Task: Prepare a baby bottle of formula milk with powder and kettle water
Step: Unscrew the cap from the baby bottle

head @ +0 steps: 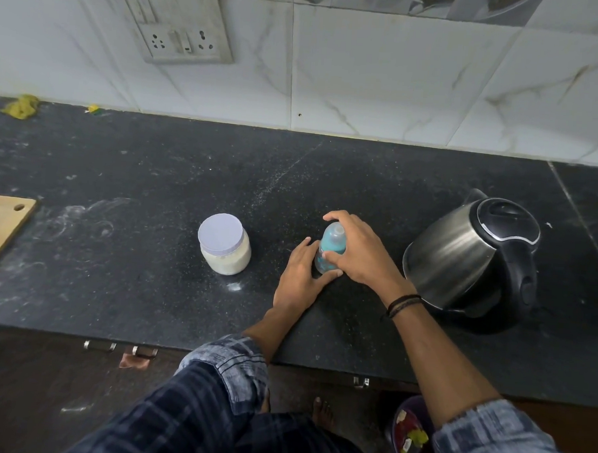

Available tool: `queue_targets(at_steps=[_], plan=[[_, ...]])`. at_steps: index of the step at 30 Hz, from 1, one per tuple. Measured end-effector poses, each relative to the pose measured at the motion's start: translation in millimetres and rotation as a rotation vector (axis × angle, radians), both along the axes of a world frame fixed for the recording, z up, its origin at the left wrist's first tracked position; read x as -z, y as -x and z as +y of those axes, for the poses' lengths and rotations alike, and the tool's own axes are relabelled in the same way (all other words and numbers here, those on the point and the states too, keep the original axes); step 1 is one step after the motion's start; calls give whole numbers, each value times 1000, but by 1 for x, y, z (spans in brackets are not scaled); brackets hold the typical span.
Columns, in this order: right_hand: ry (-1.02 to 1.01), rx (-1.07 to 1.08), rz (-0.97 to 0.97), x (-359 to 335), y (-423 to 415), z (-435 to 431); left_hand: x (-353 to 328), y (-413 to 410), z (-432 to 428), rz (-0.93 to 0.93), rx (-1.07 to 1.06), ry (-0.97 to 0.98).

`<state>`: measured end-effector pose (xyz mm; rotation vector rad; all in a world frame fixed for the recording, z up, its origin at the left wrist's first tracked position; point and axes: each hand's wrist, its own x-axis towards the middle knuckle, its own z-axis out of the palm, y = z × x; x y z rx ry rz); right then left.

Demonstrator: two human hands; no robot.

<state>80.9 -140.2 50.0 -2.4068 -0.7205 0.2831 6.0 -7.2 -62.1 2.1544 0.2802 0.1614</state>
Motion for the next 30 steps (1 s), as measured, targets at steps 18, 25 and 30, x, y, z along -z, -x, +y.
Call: queue_targets(at_steps=[18,25,30], plan=[[-2,-42,8,-3,-3,0,0,1,-1,-14,-10,20],[14,-30,-21,-7,-3,1,-1,0,-1,-9,-10,-9],[11,-22,-33,-6,-2,0,-2,1,-1,-20,-17,-1]])
